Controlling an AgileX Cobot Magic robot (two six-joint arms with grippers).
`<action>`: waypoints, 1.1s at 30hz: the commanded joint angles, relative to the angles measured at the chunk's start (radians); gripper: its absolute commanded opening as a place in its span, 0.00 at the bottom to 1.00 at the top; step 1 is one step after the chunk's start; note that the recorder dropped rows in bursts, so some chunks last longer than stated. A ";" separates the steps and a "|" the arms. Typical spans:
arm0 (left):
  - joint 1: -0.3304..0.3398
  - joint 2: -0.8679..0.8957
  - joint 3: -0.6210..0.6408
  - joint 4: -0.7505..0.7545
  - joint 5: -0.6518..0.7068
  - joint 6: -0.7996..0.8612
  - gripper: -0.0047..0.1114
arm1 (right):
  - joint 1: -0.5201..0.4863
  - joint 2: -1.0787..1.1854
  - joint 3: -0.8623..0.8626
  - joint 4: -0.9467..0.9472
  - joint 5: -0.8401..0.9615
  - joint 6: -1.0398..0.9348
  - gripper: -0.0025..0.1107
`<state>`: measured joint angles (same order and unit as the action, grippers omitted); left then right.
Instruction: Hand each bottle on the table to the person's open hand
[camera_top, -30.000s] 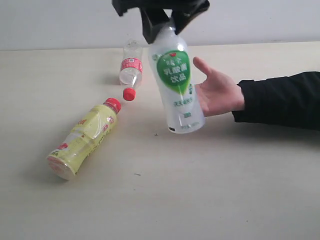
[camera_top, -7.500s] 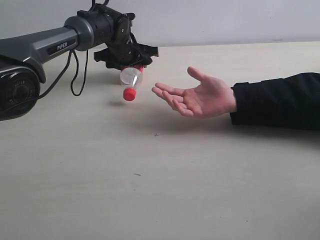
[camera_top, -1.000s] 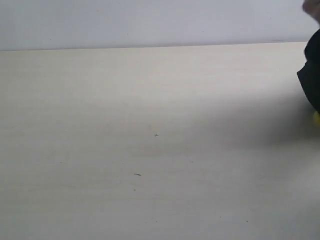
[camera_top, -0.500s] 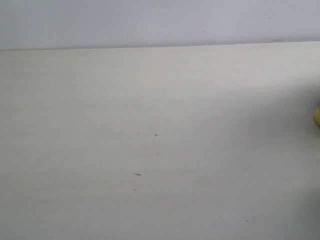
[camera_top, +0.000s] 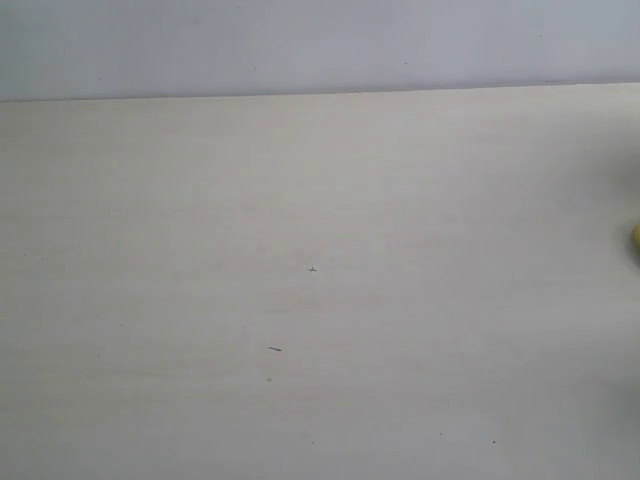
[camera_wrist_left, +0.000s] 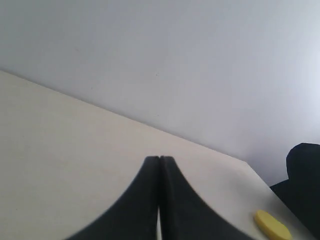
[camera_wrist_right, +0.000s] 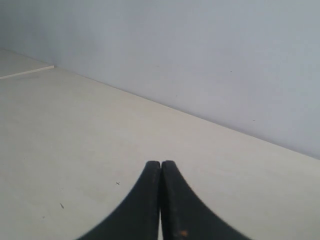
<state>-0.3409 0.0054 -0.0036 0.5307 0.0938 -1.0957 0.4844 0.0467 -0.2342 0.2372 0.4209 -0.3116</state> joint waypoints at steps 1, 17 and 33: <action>0.002 -0.005 0.004 0.007 -0.020 -0.001 0.04 | -0.002 -0.003 0.003 -0.001 -0.002 0.002 0.02; 0.064 -0.005 0.004 -0.497 -0.032 0.967 0.04 | -0.002 -0.003 0.003 -0.001 -0.002 0.002 0.02; 0.181 -0.005 0.004 -0.516 -0.028 0.934 0.04 | -0.002 -0.003 0.003 -0.001 -0.002 0.002 0.02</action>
<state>-0.1709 0.0054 -0.0036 0.0209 0.0777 -0.1545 0.4844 0.0467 -0.2342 0.2372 0.4209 -0.3116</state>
